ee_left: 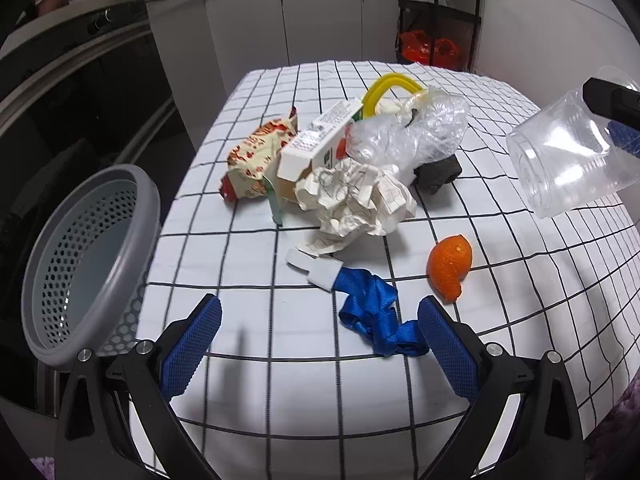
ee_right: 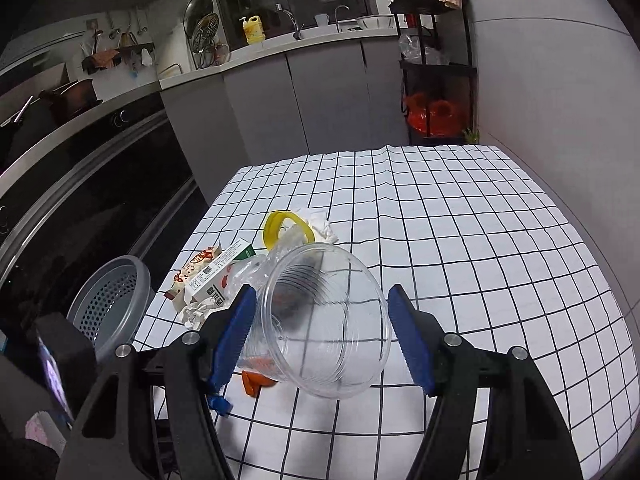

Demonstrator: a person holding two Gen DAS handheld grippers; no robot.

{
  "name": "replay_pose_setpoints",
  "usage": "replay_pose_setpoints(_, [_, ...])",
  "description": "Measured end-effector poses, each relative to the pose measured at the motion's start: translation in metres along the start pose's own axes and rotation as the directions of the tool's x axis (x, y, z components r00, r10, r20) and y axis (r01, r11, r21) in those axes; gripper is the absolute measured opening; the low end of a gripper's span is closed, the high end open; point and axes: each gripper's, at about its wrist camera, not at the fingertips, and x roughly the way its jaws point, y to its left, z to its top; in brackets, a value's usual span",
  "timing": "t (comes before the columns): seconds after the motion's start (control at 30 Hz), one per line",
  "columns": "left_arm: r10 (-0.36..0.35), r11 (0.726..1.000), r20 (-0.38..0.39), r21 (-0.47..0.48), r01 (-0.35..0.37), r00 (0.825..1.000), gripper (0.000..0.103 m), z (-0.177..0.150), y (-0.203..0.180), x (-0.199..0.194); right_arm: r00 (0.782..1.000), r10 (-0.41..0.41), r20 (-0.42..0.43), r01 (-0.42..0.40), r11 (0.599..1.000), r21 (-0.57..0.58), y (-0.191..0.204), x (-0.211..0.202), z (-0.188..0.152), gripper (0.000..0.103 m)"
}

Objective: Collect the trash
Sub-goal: 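Grasp the blue ribbon with the left gripper while the right gripper lifts the cup, then carry the ribbon and cup in both grippers over the gray basket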

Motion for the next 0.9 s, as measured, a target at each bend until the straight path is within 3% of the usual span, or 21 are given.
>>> replay_pose_setpoints(0.1, [-0.023,1.000,-0.028,-0.010,0.023,0.999,0.094,0.001,-0.002,0.007,1.000,0.001,-0.002,-0.001,1.000,-0.006,0.002,0.000,-0.001,0.066])
replay_pose_setpoints(0.17, [-0.045,0.999,-0.052,-0.014,0.045,0.998,0.074,0.001,-0.004,0.012,1.000,-0.001,0.000,0.001,1.000,-0.011,0.003,-0.001,-0.001,0.066])
replay_pose_setpoints(0.3, [-0.068,0.998,-0.084,-0.016,0.067,0.994,0.050,0.000,-0.004,0.017,1.000,-0.001,-0.001,0.001,1.000,-0.014,0.004,0.000,-0.001,0.066])
replay_pose_setpoints(0.37, [-0.073,0.997,-0.081,-0.012,0.072,0.994,0.027,0.000,-0.002,0.016,1.000,0.000,-0.001,0.000,1.000,-0.014,0.004,0.000,-0.001,0.066])
replay_pose_setpoints(0.4, [-0.076,0.997,-0.082,-0.009,0.076,0.994,0.022,0.000,-0.002,0.016,1.000,0.001,0.000,-0.001,1.000,-0.015,0.004,0.000,-0.001,0.066])
replay_pose_setpoints(0.9, [-0.072,0.997,0.062,0.023,0.071,0.995,0.019,-0.004,0.035,-0.047,1.000,0.008,0.013,-0.007,0.999,-0.041,0.021,-0.004,-0.007,0.066])
